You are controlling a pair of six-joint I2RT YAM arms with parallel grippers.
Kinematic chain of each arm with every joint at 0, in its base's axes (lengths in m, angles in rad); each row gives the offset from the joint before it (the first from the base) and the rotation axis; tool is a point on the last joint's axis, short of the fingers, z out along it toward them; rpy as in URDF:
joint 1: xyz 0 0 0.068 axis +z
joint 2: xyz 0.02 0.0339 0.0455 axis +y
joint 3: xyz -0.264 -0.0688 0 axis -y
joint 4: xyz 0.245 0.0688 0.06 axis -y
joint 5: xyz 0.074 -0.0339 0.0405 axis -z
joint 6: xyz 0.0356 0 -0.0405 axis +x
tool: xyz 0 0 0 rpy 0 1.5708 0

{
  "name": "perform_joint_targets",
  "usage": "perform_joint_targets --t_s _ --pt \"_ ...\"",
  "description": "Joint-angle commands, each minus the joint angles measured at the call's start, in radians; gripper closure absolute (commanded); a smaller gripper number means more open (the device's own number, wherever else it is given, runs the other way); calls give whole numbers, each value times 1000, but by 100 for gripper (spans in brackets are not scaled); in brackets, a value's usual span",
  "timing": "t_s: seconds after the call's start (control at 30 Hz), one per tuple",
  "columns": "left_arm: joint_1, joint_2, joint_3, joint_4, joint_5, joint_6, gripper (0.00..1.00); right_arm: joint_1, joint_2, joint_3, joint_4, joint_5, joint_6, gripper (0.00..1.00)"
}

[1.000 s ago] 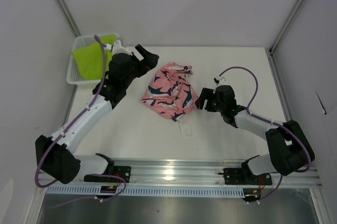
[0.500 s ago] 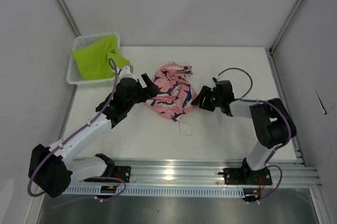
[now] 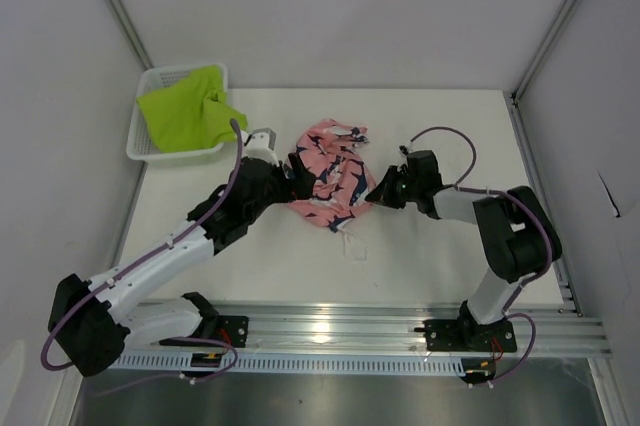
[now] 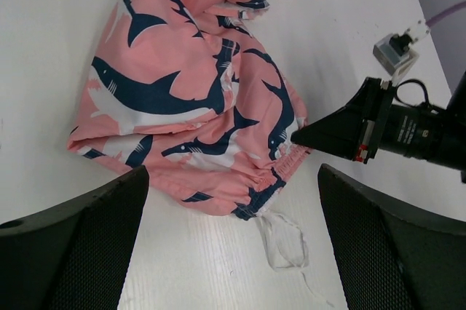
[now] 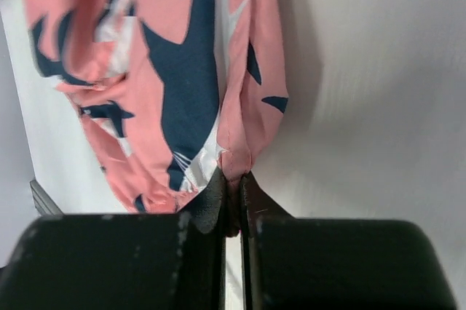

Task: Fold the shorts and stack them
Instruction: Move the shorts to the center of the board, then flatten the shorts out

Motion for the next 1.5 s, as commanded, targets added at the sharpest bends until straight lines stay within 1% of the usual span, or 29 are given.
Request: perform_joint_targets --t_s 0.0,0.07,0.1,0.13,0.2,0.23,0.27,0.33,0.37,0.4,0.43,0.47,0.5,0.53,0.57,0.63,0.67,0.7,0.73,0.77,0.8,0.87,0.97,1.13,1.27,1.33,1.47 --pt "-53 18 2 63 -19 99 1 50 -157 32 -95 106 -78 100" --pt "-80 33 2 65 -25 113 1 84 -256 34 -177 153 -129 100" --pt "-83 38 2 68 -25 113 1 127 -288 31 -195 201 -144 100" --pt "-89 43 2 69 -20 105 1 151 -353 28 -226 224 -163 100" --pt "-90 49 -10 85 -1 100 1 205 -415 20 -243 270 -218 100" --pt "-92 50 -13 89 18 90 1 255 -449 17 -243 272 -236 100" --pt "-92 46 -25 91 26 85 1 280 -511 16 -243 272 -256 100" --pt "-101 35 -41 105 39 82 1 319 -561 37 -247 276 -260 100" --pt "-107 14 -57 121 50 85 1 323 -587 54 -287 273 -252 100" --pt "-112 1 -70 123 56 94 1 328 -587 77 -305 264 -252 98" --pt "-127 -14 -93 150 61 112 1 333 -583 129 -354 250 -255 83" --pt "-135 -26 -101 161 64 120 1 348 -567 162 -388 247 -261 76" --pt "-144 -54 -110 163 61 125 1 359 -520 199 -472 247 -276 73" --pt "-146 -65 -131 160 56 128 1 369 -497 256 -503 259 -282 70" --pt "-147 -75 -140 157 56 128 1 394 -477 270 -520 259 -289 69" --pt "-149 -112 -173 154 65 129 1 411 -464 266 -505 249 -287 66" --pt "-150 -126 -182 160 81 131 1 414 -468 246 -490 217 -278 63" --pt "-156 -141 -202 160 76 128 1 414 -471 238 -464 203 -267 64" --pt "-159 -178 -220 160 72 126 1 414 -472 232 -458 191 -254 70" --pt "-164 -196 -245 164 73 126 1 414 -469 229 -450 171 -249 89" --pt "-167 -218 -257 175 79 128 1 414 -466 229 -447 161 -247 100" --pt "-170 -268 -294 189 88 131 1 414 -454 233 -442 140 -244 100" --pt "-184 -304 -318 212 128 145 1 415 -437 239 -435 112 -227 100" --pt "-250 -302 -321 233 99 175 1 420 -399 262 -439 80 -203 100" --pt "-287 -261 -318 282 81 179 1 435 -377 281 -439 63 -181 100" --pt "-316 -212 -305 286 52 180 1 452 -371 299 -442 77 -175 100" --pt "-333 -129 -289 296 -22 166 1 471 -357 335 -465 88 -157 100"
